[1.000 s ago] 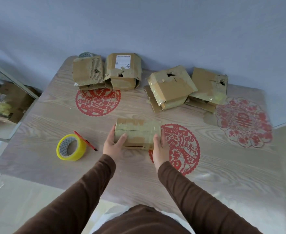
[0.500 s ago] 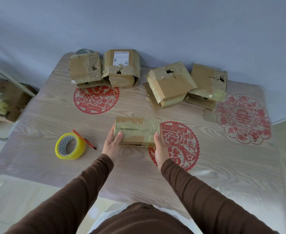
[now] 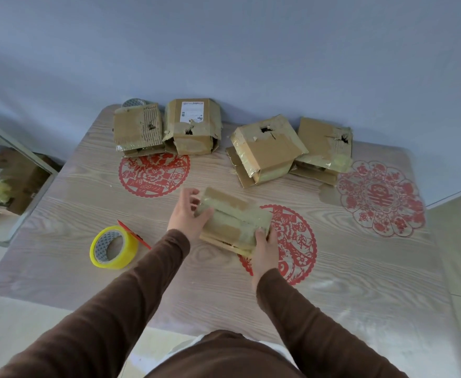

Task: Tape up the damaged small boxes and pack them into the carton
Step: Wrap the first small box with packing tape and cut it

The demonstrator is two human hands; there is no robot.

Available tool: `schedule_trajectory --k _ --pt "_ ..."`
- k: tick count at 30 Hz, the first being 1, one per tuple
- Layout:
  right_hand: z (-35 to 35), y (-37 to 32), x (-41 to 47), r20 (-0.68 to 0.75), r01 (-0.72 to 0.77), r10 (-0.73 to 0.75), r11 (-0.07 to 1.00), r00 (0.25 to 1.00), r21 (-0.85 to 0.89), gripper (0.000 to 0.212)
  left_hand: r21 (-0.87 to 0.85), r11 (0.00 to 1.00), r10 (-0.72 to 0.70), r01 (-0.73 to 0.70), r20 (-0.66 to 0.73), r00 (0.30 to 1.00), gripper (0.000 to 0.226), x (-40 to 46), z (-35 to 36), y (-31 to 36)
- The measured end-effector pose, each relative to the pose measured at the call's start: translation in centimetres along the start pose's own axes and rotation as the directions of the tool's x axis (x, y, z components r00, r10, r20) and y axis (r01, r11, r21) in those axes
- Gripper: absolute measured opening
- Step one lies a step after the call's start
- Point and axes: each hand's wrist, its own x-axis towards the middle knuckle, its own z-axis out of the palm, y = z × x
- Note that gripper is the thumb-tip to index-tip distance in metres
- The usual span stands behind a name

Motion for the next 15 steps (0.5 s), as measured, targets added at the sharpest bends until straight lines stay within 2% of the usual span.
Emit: schedule_trajectory --k 2,3,4,5,6,7,8,10,12,13,15 --pt "-1.0 -0.3 0.9 0.061 0.075 -0.063 0.973 0.996 -0.22 0.054 0.12 0.993 -0.009 0.005 0.035 0.999 0.057 -1.2 0.2 -2.3" --pt "-1.5 -0.2 1.5 0.111 0.159 -0.127 0.916 0.986 -0.368 0.058 0.178 0.984 -0.003 -0.004 0.038 0.999 0.062 -1.7 0.2 -3.4" --pt "-2.0 -0.2 2.0 0.165 0.268 -0.212 0.8 0.963 -0.536 0.061 0.257 0.965 0.041 -0.047 0.03 0.999 0.067 -1.9 0.3 -4.1" --pt "-2.4 -0.3 2.3 0.242 0.385 -0.307 0.6 0.92 -0.701 0.064 0.368 0.919 0.139 -0.144 0.04 0.99 0.071 -2.0 0.4 -4.5" --pt "-2.8 -0.4 2.4 0.357 0.493 -0.385 0.351 0.851 -0.796 0.065 0.492 0.824 0.267 -0.281 0.101 0.958 0.072 -1.9 0.6 -4.6" --pt "-3.0 -0.9 2.6 0.5 0.584 -0.4 0.118 0.768 -0.803 0.065 0.577 0.698 0.37 -0.423 0.215 0.904 0.071 -1.7 0.8 -4.7" --pt "-3.0 -1.2 2.9 0.622 0.648 -0.347 -0.052 0.702 -0.76 0.066 0.618 0.57 0.424 -0.542 0.344 0.838 0.068 -1.4 1.0 -4.8" --pt "-3.1 -1.3 3.4 0.769 0.722 -0.227 -0.265 0.597 -0.639 0.074 0.654 0.378 0.432 -0.655 0.502 0.75 0.075 -0.9 1.3 -5.2" --pt "-3.2 -0.8 4.0 0.82 0.705 -0.183 -0.432 0.542 -0.562 0.081 0.679 0.281 0.405 -0.678 0.557 0.725 0.086 -0.6 1.5 -6.0" --pt "-3.2 -0.4 4.2 0.826 0.685 -0.182 -0.481 0.533 -0.548 0.08 0.683 0.238 0.415 -0.691 0.571 0.708 0.087 -0.5 1.5 -6.2" --pt "-3.1 0.3 4.4 0.821 0.657 -0.2 -0.512 0.535 -0.553 0.076 0.691 0.191 0.444 -0.697 0.573 0.689 0.084 -0.5 1.5 -6.6"
